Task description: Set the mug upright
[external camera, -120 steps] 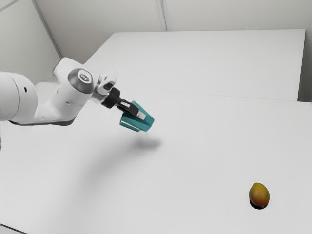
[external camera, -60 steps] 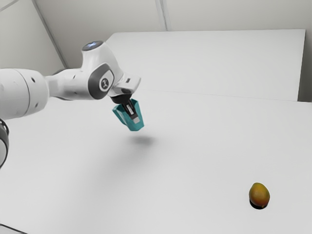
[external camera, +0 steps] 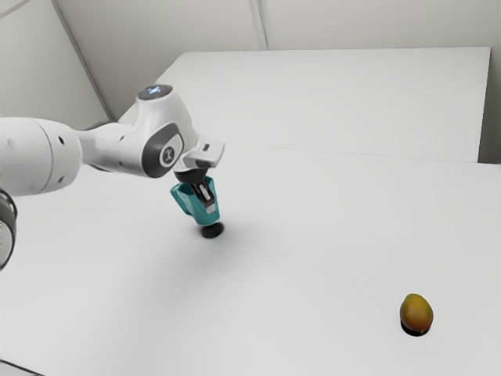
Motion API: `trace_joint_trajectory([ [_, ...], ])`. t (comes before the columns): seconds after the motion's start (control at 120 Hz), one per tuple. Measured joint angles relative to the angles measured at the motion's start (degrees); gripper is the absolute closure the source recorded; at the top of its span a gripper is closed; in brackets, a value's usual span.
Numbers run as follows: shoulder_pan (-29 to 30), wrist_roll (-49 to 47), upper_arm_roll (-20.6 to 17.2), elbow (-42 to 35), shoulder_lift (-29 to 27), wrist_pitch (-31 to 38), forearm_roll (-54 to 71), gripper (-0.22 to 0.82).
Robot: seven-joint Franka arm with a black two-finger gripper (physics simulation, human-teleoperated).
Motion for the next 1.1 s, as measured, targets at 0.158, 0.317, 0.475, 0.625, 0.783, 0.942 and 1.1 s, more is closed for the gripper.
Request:
trace_joint_trajectory([
  [0.158,-0.09,-1.39,0.0,-0.18,1.23,2.07,-0.09,0.79],
  [0.317,-0.16,-2.49,0.01,-0.46,2.33,3.78,-0.37,0.79],
  [0.475,-0.24,-3.4,0.01,-0.48,2.63,4.65,-0.55,0.79],
  [0.625,-0.32,-4.03,0.01,-0.47,2.64,4.9,-0.72,0.75],
  [0.783,-0.28,-4.09,0.01,-0.41,2.64,4.85,-1.23,0.68],
  [0.942,-0.21,-4.07,0.01,-0.39,2.64,4.79,-1.41,0.56],
  [1.1,-0.16,-4.04,0.01,-0.31,2.41,4.75,-1.46,0.42],
])
